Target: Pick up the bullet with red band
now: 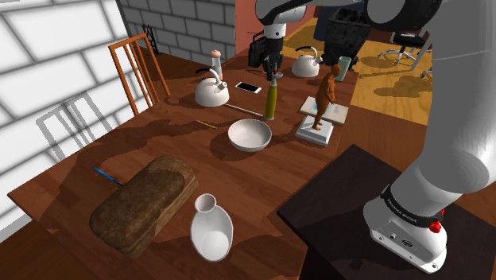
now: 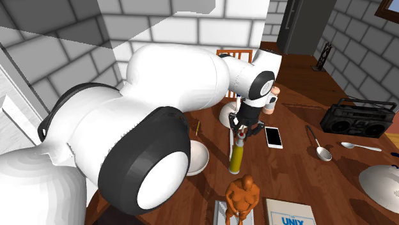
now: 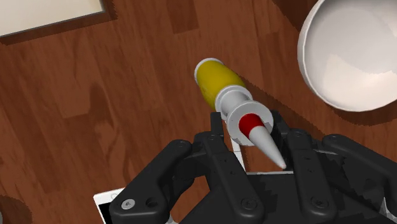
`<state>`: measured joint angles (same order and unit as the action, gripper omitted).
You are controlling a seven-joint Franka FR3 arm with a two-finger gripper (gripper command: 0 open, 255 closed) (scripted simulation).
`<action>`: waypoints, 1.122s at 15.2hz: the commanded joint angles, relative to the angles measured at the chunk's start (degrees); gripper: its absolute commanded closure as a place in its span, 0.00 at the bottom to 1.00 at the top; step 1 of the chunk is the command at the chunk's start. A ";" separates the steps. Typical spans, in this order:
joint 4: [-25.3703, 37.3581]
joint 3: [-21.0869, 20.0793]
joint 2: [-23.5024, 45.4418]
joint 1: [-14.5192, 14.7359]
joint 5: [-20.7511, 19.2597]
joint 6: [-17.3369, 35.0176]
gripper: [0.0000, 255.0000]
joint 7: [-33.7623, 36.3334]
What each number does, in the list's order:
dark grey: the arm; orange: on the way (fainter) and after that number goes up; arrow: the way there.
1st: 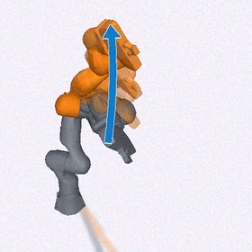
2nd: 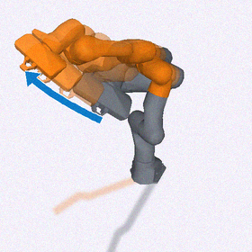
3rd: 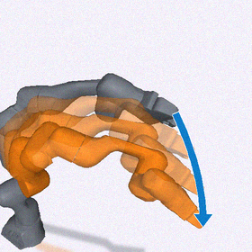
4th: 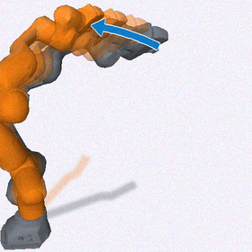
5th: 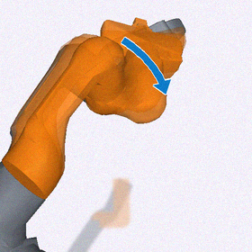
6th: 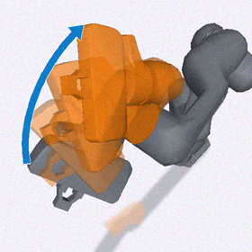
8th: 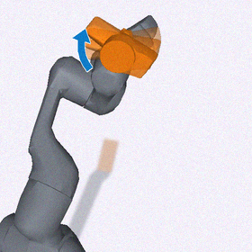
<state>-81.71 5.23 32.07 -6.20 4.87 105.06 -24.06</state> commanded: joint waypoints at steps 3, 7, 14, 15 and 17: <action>-0.02 -0.01 0.02 0.01 0.01 0.00 1.00 0.01; 1.54 0.02 -0.45 -0.02 -0.06 -2.02 1.00 0.11; 5.34 0.09 -1.47 -0.10 -0.21 -6.84 1.00 0.35; 5.96 0.10 -1.56 -0.11 -0.22 -7.55 1.00 0.39; 7.28 0.11 -1.71 -0.15 -0.25 -9.01 1.00 0.45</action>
<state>-75.26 5.32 30.42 -6.28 4.63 96.93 -23.58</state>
